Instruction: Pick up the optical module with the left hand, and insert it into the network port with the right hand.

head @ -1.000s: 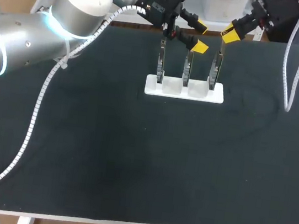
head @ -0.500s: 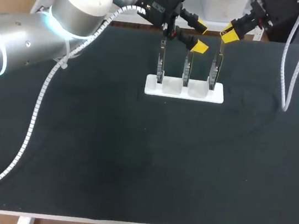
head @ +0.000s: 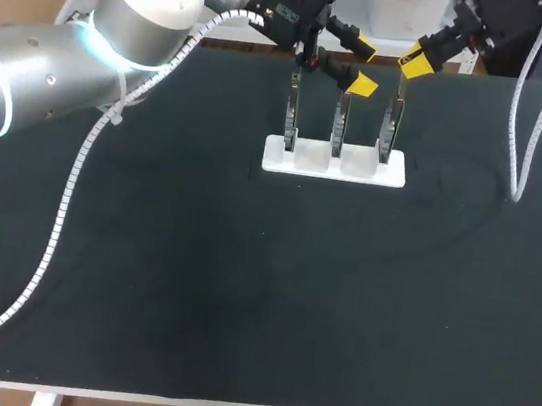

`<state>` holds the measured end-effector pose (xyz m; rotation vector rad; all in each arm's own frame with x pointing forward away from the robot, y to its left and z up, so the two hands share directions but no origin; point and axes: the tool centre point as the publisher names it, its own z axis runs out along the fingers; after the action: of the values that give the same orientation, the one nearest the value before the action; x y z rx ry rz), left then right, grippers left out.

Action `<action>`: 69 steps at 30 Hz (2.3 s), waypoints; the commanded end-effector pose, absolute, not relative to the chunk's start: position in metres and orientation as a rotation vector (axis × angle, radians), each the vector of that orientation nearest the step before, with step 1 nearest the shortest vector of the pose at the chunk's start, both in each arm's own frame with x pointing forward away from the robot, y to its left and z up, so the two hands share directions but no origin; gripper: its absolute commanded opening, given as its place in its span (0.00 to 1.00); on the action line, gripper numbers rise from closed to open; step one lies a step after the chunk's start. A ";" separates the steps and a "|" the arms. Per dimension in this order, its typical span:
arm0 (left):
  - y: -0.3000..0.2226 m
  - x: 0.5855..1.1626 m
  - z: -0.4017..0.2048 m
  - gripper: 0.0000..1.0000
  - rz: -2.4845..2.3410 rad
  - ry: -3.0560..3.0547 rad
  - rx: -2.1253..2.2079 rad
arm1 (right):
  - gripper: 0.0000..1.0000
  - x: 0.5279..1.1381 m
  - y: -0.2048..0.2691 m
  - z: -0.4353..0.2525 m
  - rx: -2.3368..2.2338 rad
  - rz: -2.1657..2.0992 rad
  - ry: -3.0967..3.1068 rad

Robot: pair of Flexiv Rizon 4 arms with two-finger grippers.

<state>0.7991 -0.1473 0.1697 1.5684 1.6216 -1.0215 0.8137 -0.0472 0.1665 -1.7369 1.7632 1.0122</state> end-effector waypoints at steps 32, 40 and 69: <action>-0.147 0.800 0.170 1.00 -1.021 1.624 1.572 | 0.00 0.822 -0.050 0.163 -1.728 1.020 1.765; -0.147 0.800 0.170 1.00 -1.021 1.624 1.572 | 0.00 0.822 -0.049 0.164 -1.730 1.014 1.762; -0.147 0.800 0.170 1.00 -1.021 1.624 1.572 | 0.00 0.816 -0.050 0.161 -1.731 1.016 1.776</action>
<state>0.7992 -0.1473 0.1697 1.5684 1.6215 -1.0215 0.8156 -0.0493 0.1616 -1.7282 1.7766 1.0159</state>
